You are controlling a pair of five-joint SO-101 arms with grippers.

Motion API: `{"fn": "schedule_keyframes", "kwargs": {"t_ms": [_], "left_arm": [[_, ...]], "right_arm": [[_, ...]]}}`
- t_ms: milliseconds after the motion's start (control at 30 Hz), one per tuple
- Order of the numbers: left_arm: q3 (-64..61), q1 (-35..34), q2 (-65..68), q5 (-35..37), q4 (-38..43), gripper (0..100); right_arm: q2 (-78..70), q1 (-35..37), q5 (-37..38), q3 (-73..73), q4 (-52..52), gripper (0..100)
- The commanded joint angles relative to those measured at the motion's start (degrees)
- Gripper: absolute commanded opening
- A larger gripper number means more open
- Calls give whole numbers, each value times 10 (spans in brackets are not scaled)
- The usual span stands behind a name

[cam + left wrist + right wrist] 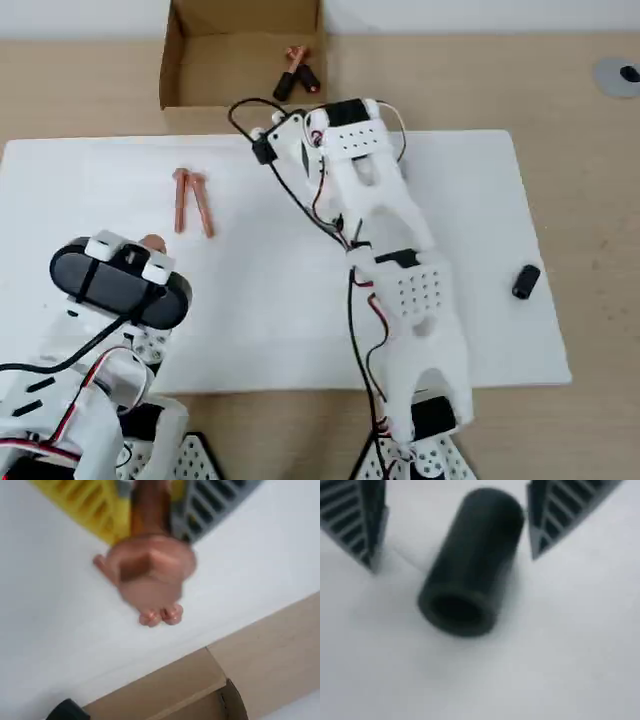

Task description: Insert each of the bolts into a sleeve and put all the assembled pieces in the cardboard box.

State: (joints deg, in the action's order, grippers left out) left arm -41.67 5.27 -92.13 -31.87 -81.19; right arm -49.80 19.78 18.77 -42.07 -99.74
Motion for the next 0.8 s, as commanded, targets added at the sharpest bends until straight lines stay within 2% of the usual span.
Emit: {"fn": "schedule_keyframes", "kwargs": {"t_ms": [0,233,467,633,767], "left_arm": [[8,4,2,-3,-4,32],[8,4,2,-3,-4,32],[8,4,2,-3,-4,32],[8,4,2,-3,-4,32],[8,4,2,-3,-4,32]], "right_arm": [[-28,8,1,-2,10,236],[-55,4,0,-3,29,228],[-53,3,1,-3,28,6],[-53,3,0,-8,25,9],[-53,3,0,-70,-5,9]]}}
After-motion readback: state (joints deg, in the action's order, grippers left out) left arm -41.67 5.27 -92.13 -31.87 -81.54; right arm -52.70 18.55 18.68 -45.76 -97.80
